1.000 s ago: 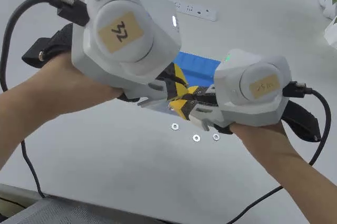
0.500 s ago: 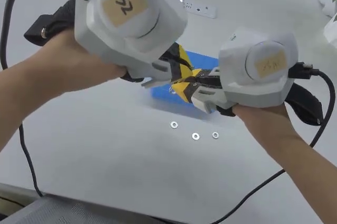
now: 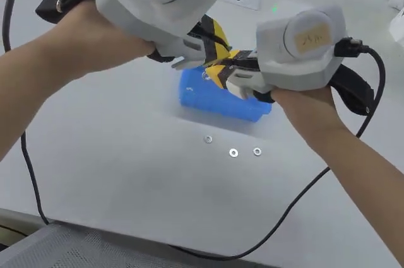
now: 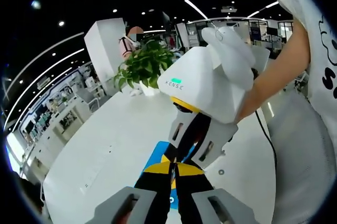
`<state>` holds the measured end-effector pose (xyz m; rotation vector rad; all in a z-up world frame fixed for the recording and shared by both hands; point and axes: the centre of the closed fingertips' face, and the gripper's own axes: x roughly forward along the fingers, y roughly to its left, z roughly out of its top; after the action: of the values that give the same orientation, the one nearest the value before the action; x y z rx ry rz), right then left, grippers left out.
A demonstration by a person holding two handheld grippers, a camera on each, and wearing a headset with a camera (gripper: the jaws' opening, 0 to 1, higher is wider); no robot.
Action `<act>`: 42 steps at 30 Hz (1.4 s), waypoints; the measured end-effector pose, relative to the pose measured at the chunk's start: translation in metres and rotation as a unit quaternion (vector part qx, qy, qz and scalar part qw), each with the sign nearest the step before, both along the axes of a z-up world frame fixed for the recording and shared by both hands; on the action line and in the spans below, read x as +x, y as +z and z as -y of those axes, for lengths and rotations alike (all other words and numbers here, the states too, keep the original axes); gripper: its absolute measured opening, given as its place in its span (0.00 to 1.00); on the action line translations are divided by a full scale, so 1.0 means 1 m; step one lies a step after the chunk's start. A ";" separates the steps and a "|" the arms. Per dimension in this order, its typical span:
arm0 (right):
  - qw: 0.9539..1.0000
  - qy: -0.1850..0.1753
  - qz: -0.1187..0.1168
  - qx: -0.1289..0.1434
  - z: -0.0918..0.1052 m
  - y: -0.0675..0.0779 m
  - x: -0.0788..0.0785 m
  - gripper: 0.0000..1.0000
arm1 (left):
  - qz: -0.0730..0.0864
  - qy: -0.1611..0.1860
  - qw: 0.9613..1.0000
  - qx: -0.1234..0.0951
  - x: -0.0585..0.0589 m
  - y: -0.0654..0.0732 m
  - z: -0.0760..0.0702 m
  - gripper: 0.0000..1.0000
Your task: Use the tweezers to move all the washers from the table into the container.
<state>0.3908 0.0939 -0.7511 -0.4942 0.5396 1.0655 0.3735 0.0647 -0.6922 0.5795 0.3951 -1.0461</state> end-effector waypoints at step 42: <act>0.999 -0.039 -0.006 -0.015 0.007 -0.023 -0.011 0.06 | -0.027 0.047 0.997 -0.056 -0.012 -0.024 -0.002 0.00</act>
<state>0.3793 0.0869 -0.7744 -0.4892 0.5817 0.9880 0.3614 0.0668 -0.7160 0.4297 0.4039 -0.9879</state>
